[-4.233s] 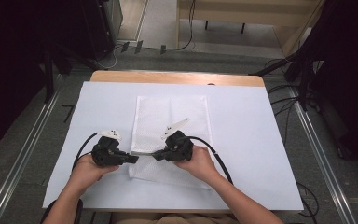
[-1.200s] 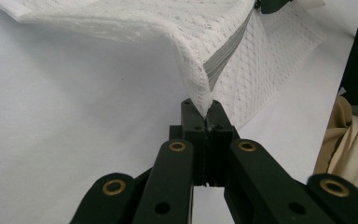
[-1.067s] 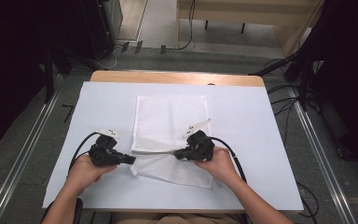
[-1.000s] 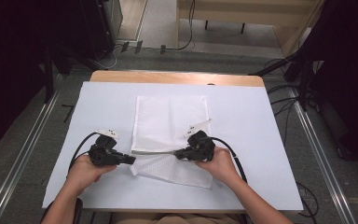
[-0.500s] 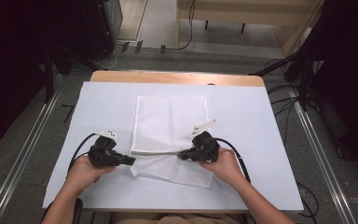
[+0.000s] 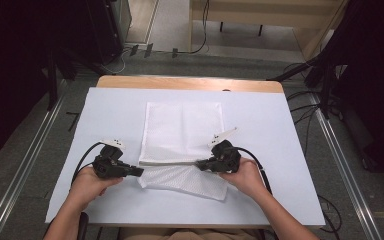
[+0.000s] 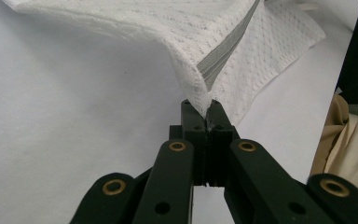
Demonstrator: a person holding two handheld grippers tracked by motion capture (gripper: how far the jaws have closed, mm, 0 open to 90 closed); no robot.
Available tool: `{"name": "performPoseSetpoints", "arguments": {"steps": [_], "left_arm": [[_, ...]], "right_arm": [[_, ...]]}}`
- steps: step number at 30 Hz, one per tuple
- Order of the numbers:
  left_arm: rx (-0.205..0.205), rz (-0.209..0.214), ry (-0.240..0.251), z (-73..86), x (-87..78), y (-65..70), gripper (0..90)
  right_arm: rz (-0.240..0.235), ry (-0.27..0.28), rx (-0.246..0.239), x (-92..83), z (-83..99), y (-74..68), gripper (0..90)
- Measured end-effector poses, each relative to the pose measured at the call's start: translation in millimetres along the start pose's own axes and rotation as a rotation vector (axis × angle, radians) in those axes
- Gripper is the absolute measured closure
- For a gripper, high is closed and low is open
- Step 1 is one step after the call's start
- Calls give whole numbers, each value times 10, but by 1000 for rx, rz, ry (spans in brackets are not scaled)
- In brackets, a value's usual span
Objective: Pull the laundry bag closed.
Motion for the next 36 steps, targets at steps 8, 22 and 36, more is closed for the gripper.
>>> {"name": "performPoseSetpoints", "arguments": {"steps": [8, 22, 36], "left_arm": [[1, 1, 7, 4, -9, -11, 900], [4, 1, 11, 15, -26, -28, 900], [9, 8, 17, 7, -18, -10, 900]], "right_arm": [[1, 2, 11, -97, 95, 65, 883], [18, 3, 33, -272, 279, 141, 883], [30, 27, 57, -475, 424, 193, 884]]}}
Point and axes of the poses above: each handheld gripper's, and its own axes: x roughly forward along the jaws, z roughly out of its underside, y roughly to its right, the point moved 8 cm from there along x, roughly forward along the jaws, and after that the axes turned 5 degrees about -z, right-handed, at the moved point
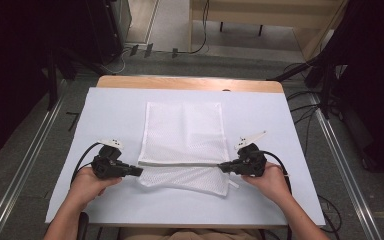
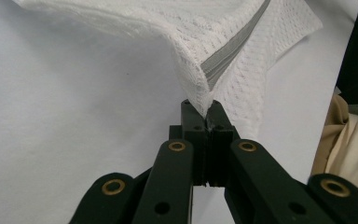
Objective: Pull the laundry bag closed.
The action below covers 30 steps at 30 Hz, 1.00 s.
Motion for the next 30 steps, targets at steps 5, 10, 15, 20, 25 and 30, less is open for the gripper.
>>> {"name": "performPoseSetpoints", "arguments": {"steps": [5, 10, 15, 20, 25, 30], "left_arm": [[1, -15, -5, 10, 4, -18, 900], [2, -8, -1, 10, 1, -15, 900], [18, -5, -22, 19, 37, 18, 900], [11, -7, -23, 21, 47, 0, 881], [3, -10, -5, 4, 36, -18, 752], [-4, -12, 36, -47, 14, -20, 582]], "right_arm": [[1, -2, 12, -14, 9, 18, 883], [0, 8, 9, -51, 5, 26, 883], [-13, 4, 39, -60, 18, 44, 881], [-32, -7, 44, -22, 23, 15, 879], [-18, -14, 28, -8, 21, 7, 870], [-15, 11, 31, -36, 1, 20, 777]]}}
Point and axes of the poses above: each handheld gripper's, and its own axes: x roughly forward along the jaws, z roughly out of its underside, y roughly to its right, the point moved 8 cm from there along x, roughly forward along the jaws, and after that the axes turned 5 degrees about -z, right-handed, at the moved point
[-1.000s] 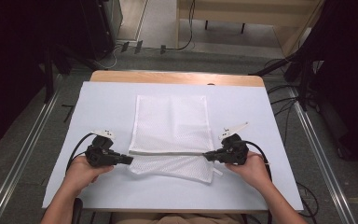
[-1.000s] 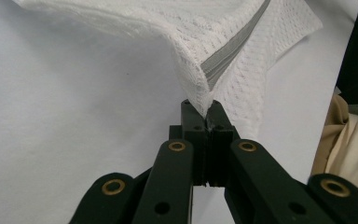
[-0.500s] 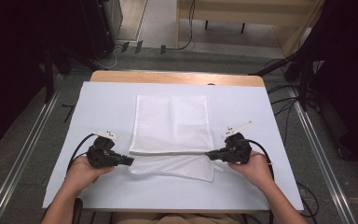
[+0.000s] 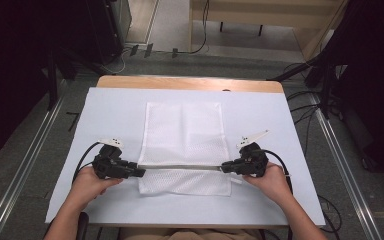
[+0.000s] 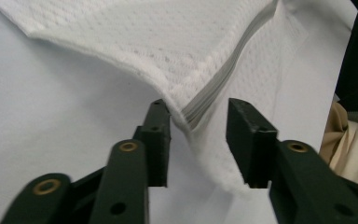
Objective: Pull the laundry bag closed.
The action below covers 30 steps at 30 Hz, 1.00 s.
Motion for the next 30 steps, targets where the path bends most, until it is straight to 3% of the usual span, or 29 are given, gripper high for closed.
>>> {"name": "performPoseSetpoints", "arguments": {"steps": [6, 10, 13, 19, 24, 30], "left_arm": [[-6, -35, 32, -38, -8, -48, 437], [-16, -66, 51, -64, -26, -90, 407], [-17, -98, 82, -91, -55, -126, 390], [-36, -160, 120, -116, -105, -223, 366], [-56, -186, 147, -129, -147, -301, 362], [-103, -236, 171, -128, -209, -450, 352]], "right_arm": [[8, 49, -17, -49, -40, 8, 710], [53, 86, -18, -50, -71, 71, 555], [70, 100, -15, -56, -81, 118, 526], [100, 146, 20, -143, -100, 201, 471], [177, 209, 60, -240, -105, 353, 401], [241, 243, 99, -327, -65, 507, 362]]}}
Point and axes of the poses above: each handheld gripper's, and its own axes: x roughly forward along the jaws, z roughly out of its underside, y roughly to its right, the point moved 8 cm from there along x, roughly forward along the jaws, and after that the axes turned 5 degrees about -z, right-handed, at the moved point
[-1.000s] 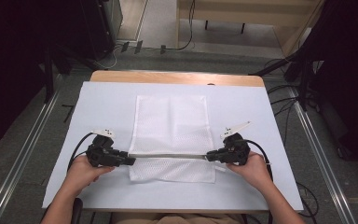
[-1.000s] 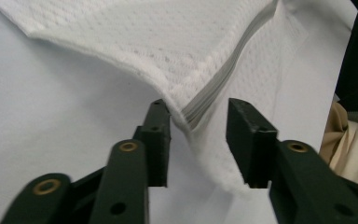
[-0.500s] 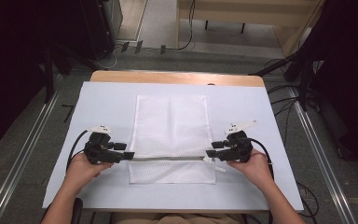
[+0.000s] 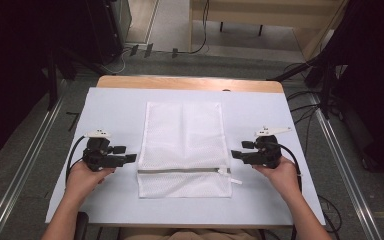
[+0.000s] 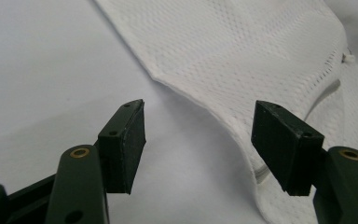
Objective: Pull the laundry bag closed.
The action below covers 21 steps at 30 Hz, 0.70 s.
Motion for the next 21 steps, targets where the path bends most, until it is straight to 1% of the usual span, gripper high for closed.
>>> {"name": "performPoseSetpoints", "arguments": {"steps": [4, 6, 7, 10, 14, 17, 21], "left_arm": [[-18, -51, 11, 4, -7, -97, 337], [-24, -67, 12, 9, -12, -135, 331], [-32, -68, 11, 11, -11, -146, 327], [-31, -84, 11, 18, -11, -169, 325], [-31, -95, 6, 30, 5, -177, 308], [-29, -104, 2, 39, 16, -191, 302], [-42, -144, 0, 46, 41, -235, 272]], "right_arm": [[31, 11, 13, -22, 11, 108, 341], [42, 20, 25, -32, 13, 151, 335], [49, 24, 33, -40, 12, 166, 331], [60, 30, 46, -54, 15, 208, 322], [79, 20, 35, -54, 40, 257, 315], [92, 15, 44, -50, 50, 280, 311], [101, 8, 55, -32, 63, 304, 304]]}}
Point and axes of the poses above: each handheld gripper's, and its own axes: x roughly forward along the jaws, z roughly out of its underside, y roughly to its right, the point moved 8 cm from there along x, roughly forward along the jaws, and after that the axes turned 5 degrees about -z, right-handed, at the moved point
